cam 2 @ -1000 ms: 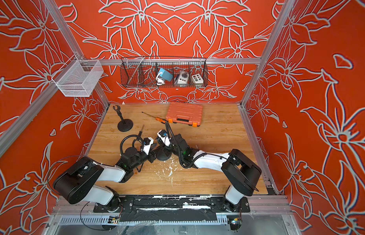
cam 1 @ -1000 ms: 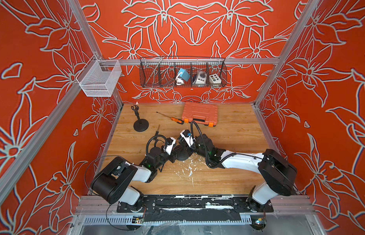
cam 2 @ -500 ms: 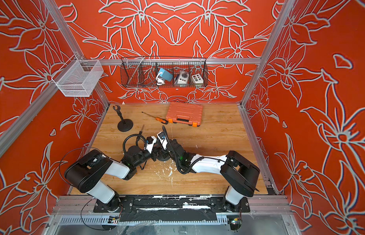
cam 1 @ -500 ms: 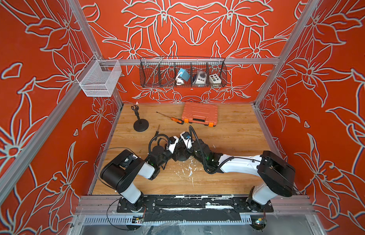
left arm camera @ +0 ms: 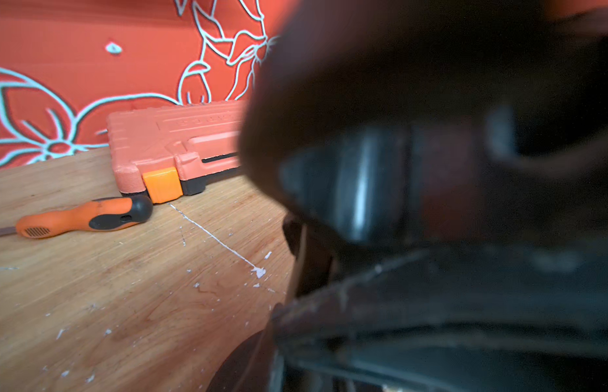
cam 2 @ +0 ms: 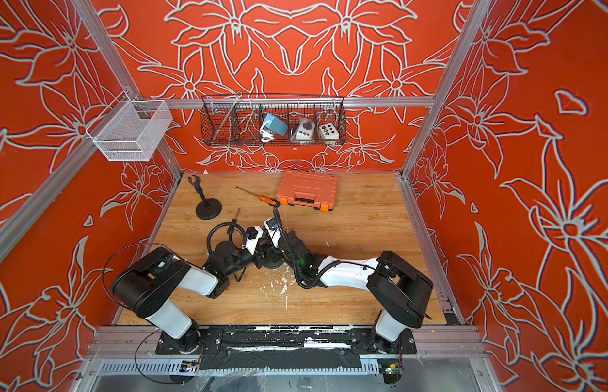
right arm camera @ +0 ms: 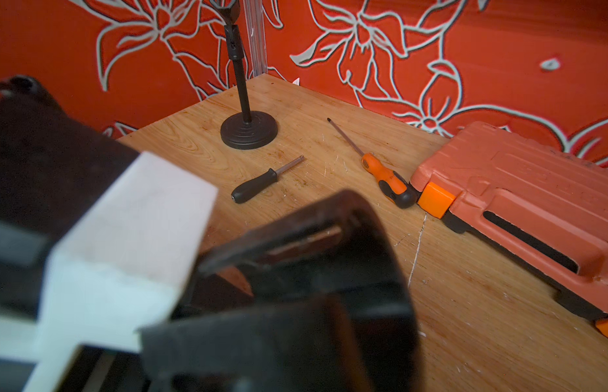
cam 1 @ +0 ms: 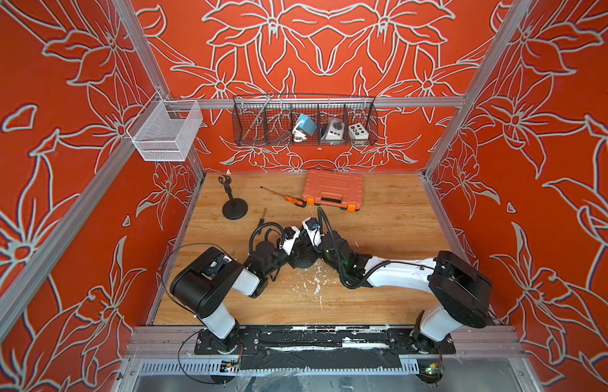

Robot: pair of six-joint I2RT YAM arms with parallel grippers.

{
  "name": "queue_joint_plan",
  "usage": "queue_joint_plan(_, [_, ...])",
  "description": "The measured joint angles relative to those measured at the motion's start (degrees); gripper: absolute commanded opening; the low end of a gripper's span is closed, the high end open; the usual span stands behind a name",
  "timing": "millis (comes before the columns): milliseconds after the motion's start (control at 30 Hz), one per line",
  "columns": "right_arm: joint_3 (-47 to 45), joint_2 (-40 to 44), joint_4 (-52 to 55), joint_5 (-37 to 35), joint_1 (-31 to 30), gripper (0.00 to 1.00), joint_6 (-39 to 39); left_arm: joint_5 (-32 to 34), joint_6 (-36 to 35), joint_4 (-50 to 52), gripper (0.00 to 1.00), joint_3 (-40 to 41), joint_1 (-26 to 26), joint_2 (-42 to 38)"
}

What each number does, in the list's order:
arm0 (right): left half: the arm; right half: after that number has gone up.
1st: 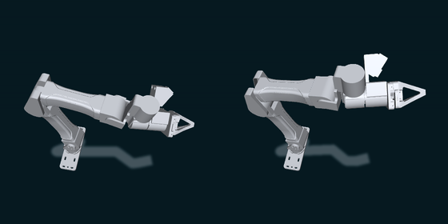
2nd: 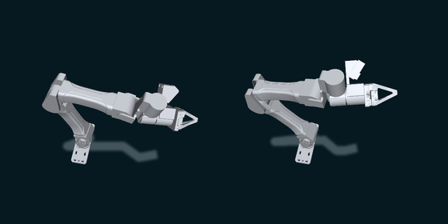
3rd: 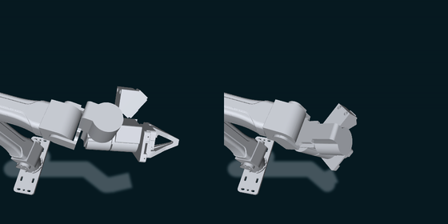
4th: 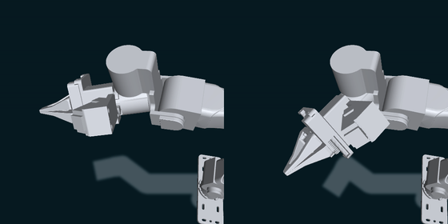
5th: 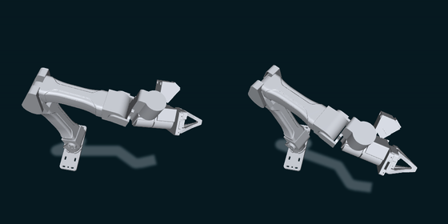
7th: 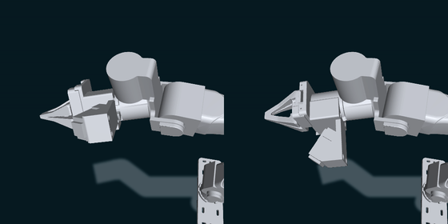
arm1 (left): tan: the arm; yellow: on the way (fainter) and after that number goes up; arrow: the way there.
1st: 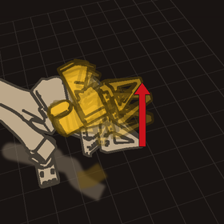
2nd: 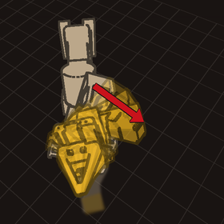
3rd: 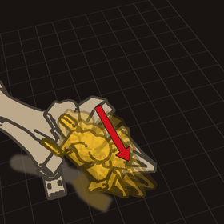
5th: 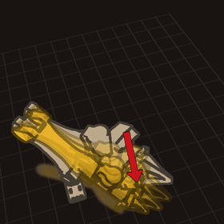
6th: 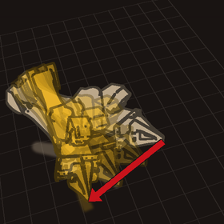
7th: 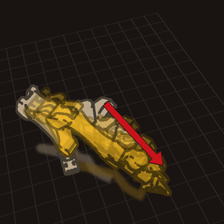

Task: Assemble a microphone stand
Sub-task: Screw the microphone stand pole into the microphone stand base.

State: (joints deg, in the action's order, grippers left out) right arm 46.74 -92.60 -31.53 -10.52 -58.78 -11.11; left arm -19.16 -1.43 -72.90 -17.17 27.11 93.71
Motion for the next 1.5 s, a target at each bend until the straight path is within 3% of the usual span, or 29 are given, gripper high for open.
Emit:
queue_joint_plan(133, [0.0, 0.11, 0.17, 0.83, 0.28, 0.11, 0.13, 0.02, -0.07, 0.0, 0.06, 0.0, 0.0, 0.02])
queue_joint_plan(267, [-0.28, 0.76, 0.7, 3.63, 1.31, 0.31, 0.96, 0.15, -0.13, -0.48, 0.02, 0.02, 0.22, 0.31])
queue_joint_plan(533, [-1.95, 3.78, 3.87, 20.55, 6.93, 0.59, 2.54, 1.29, 0.33, -2.73, 0.0, 0.48, 0.35, 1.42])
queue_joint_plan(833, [-2.38, 7.08, 14.45, 41.31, 17.0, 0.66, 12.66, 2.38, -0.31, -3.06, 0.0, 0.74, 0.76, 1.42])
queue_joint_plan(933, [-2.34, 6.95, 16.31, 48.06, 20.46, 0.73, 16.87, 2.75, -0.96, -3.1, 0.0, 0.85, 1.4, 1.42])
queue_joint_plan(1000, [-1.53, 6.34, 17.59, 52.28, 22.43, 0.71, 19.67, 3.21, -1.36, -3.28, 0.0, 0.98, 1.73, 1.42])
queue_joint_plan(1200, [5.09, 1.42, 20.79, 61.53, 25.46, 0.69, 30.71, 4.13, -1.57, -3.67, 0.0, 1.22, 2.16, 1.42])
queue_joint_plan(1500, [24.17, -10.27, 38.75, 70.27, 25.9, 0.61, 49.72, 4.33, -1.77, -2.03, 0.0, 1.22, 2.25, 0.33])
